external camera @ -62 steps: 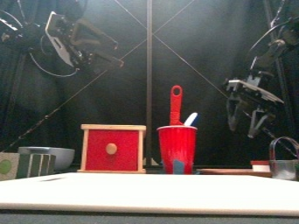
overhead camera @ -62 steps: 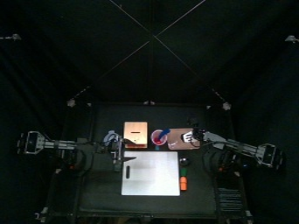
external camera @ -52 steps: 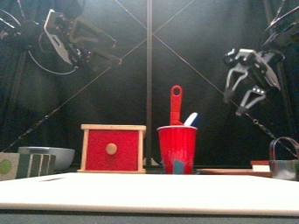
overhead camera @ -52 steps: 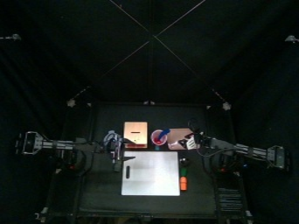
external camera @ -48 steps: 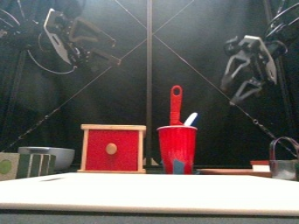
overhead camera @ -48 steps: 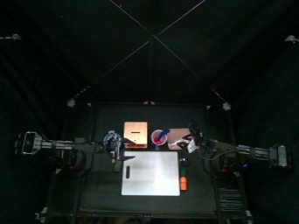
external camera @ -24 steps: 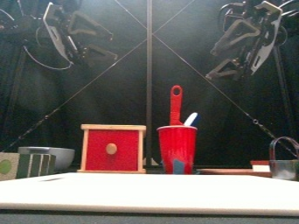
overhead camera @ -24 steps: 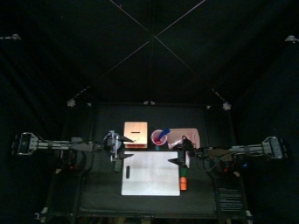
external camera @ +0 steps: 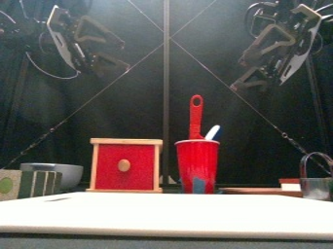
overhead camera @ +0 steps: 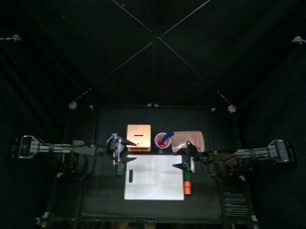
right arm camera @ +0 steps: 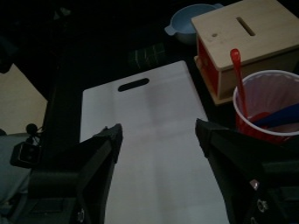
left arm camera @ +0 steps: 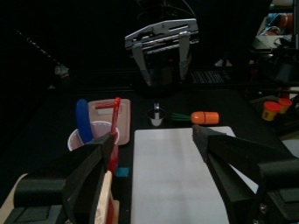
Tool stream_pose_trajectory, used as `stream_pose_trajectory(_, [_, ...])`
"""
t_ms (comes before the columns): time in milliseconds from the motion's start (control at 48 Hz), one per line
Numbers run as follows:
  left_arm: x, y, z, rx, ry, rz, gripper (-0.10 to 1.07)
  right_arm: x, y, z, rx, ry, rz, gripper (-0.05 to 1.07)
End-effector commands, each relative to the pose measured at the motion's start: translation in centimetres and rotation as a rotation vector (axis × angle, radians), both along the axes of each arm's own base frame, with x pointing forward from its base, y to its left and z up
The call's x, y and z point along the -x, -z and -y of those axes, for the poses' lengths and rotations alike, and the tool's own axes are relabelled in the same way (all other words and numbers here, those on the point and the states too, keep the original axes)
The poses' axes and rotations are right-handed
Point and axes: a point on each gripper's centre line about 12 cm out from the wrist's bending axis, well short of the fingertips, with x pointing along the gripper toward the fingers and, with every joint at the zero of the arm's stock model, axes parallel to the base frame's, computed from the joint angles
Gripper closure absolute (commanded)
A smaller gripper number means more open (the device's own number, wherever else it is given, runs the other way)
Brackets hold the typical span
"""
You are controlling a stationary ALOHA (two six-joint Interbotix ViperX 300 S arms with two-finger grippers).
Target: Grab carrot
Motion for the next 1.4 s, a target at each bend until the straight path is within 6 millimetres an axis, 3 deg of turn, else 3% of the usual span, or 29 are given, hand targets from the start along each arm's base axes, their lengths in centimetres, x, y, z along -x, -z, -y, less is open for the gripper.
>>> stream_pose_trajectory(0, [-0.1, -0.7, 0.0, -0.006, 0.001, 0.021, -0.05, -0.4, -1.4, 0.0, -0.019, 0.005, 0.041, 0.06])
stream_pose_trajectory(250, [-0.1, -0.6, 0.2, -0.006, 0.009, 0.018, -0.05, 0.0, -1.6, 0.3, -0.130, 0.100, -0.024, 0.05])
stream_pose_trajectory(583, [-0.1, -0.5, 0.2, -0.004, 0.010, 0.016, -0.05, 3.4, 0.0, -2.3, -0.584, 0.348, -0.576, 0.05])
stream_pose_trajectory(771, [-0.1, -0.5, 0.2, -0.003, 0.009, 0.017, -0.05, 3.8, 2.0, -4.3, -0.777, 0.415, -0.718, 0.05])
stream_pose_trajectory(1042, [0.1, -0.2, 0.1, 0.001, 0.001, 0.008, -0.05, 3.9, 3.8, -7.0, -0.924, 0.542, -0.835, 0.05])
stream_pose_trajectory(1375, [0.0, -0.2, 0.2, -0.002, 0.007, 0.008, -0.05, 2.5, 7.4, -9.9, -0.943, 0.728, -0.838, 0.05])
